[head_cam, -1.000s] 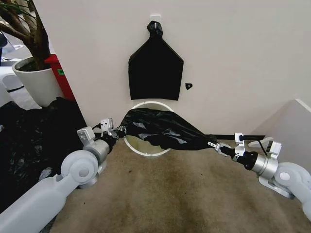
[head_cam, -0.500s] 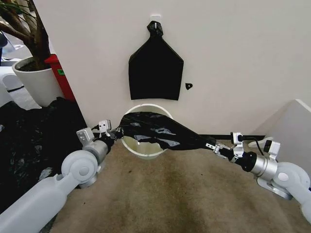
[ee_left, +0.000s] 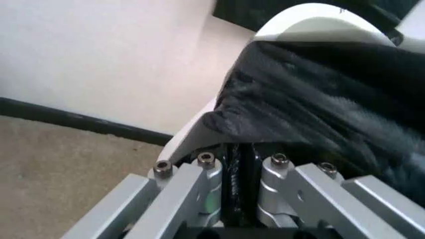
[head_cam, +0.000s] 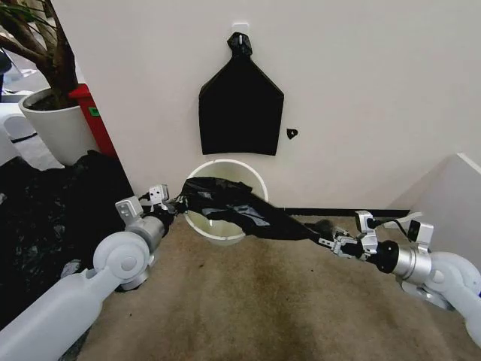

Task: Place the garbage bag over the trash bin.

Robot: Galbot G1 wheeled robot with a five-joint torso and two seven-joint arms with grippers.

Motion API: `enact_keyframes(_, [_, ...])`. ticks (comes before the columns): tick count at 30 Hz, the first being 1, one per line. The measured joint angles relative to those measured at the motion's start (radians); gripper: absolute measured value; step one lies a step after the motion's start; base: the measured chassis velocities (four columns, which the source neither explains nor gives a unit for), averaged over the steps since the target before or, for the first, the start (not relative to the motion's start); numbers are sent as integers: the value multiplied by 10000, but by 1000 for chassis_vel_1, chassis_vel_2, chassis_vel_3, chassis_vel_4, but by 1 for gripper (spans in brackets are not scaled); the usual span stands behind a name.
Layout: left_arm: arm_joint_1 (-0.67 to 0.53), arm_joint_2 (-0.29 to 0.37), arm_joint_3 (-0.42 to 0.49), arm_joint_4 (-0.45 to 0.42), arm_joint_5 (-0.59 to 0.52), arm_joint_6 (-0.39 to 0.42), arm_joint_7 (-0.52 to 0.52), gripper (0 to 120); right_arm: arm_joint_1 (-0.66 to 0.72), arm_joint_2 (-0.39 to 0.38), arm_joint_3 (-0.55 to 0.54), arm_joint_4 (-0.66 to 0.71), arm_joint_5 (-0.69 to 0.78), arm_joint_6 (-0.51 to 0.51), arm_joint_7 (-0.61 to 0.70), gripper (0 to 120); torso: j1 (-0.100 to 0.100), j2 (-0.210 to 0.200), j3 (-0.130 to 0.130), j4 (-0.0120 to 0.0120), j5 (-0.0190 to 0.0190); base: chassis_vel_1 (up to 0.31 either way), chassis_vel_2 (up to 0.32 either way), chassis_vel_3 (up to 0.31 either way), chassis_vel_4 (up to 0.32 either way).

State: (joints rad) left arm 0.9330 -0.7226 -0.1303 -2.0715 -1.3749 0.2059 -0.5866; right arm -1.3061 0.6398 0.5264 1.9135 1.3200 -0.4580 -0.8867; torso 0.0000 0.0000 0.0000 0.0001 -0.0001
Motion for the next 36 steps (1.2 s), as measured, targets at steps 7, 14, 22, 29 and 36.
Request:
enact_keyframes(7, [-25, 6, -7, -58, 1, -6, -6, 4, -1, -18, 0, -124, -849, 10, -816, 100, 0, 0, 0, -3, 0, 0, 0, 0, 0])
enact_keyframes(14, [-50, 0, 25, -151, -25, -7, -25, 4, -28, 51, 218, -155, -1101, 70, -738, 100, 0, 0, 0, -1, 0, 0, 0, 0, 0])
enact_keyframes(22, [44, 136, 83, -419, -22, -3, -163, 4, -75, 502, 990, 1298, -1768, 550, 2428, 100, 0, 0, 0, 0, 0, 0, 0, 0, 0])
enact_keyframes(29, [62, 223, 263, -824, 175, 195, -430, 4, 435, 778, 356, 3446, -3179, 856, 6905, 100, 0, 0, 0, -1, -2, 0, 0, 0, 0])
enact_keyframes(36, [-21, 334, 412, -1103, 491, 492, -833, 4, 890, 1042, -1029, 5059, -4400, 1107, 8938, 97, 0, 0, 0, 0, -1, 0, 0, 0, 0])
